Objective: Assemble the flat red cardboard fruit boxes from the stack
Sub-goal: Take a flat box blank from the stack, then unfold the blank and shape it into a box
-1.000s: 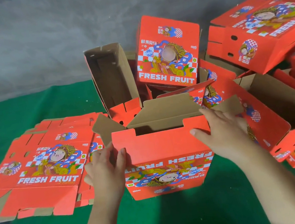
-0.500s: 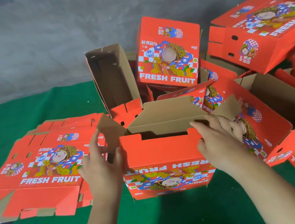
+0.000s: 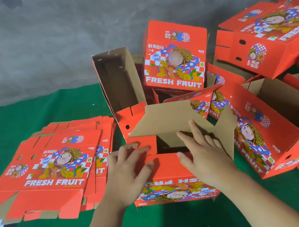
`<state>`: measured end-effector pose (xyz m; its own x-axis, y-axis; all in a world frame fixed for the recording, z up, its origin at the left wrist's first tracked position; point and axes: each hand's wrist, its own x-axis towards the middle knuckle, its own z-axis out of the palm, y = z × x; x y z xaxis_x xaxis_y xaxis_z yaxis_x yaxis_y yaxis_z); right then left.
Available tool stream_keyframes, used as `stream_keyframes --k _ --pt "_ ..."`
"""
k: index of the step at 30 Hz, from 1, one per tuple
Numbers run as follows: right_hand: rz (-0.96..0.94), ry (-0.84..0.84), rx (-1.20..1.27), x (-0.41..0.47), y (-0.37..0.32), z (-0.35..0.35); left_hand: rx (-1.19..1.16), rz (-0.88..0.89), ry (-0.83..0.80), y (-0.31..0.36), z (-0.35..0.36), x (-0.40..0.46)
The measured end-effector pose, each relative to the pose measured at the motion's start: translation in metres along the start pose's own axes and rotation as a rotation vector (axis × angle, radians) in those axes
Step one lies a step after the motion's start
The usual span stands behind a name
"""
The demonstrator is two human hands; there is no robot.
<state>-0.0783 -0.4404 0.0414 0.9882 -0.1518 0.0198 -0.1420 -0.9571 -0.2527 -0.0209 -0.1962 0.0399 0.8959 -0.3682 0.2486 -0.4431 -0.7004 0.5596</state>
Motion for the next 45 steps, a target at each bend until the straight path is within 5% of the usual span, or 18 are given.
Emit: stream_keyframes --k 4,8,12,21,26,29,31,36,41,45 --pt "-0.103 0.498 0.121 -0.011 -0.006 -0.007 0.439 -0.129 -0.048 0.011 0.007 0.029" --pt "0.053 0.751 0.18 -0.023 0.005 0.005 0.444 -0.214 -0.108 0.012 0.011 0.049" --pt "0.026 0.604 0.399 -0.024 0.021 0.014 0.453 -0.231 -0.114 0.01 0.012 0.059" --pt "-0.076 0.586 0.431 -0.026 0.033 0.025 0.398 -0.219 -0.134 0.009 0.015 0.07" --pt "-0.055 0.514 0.317 -0.011 0.043 0.009 0.04 -0.16 0.005 0.002 0.014 0.067" --pt "0.111 0.427 0.505 0.007 0.036 -0.006 -0.186 -0.228 0.054 -0.001 0.011 0.067" --pt "0.245 0.371 0.651 0.017 0.031 -0.007 -0.125 -0.264 -0.014 -0.001 0.01 0.065" --pt "0.176 -0.029 0.411 0.031 0.034 -0.013 0.227 -0.291 -0.059 0.012 0.01 0.065" --pt "0.242 -0.002 0.119 0.037 0.025 -0.008 0.351 -0.327 -0.251 0.018 0.02 0.07" --pt "0.326 0.088 0.637 0.041 0.035 -0.013 -0.084 -0.325 -0.14 0.002 0.013 0.071"
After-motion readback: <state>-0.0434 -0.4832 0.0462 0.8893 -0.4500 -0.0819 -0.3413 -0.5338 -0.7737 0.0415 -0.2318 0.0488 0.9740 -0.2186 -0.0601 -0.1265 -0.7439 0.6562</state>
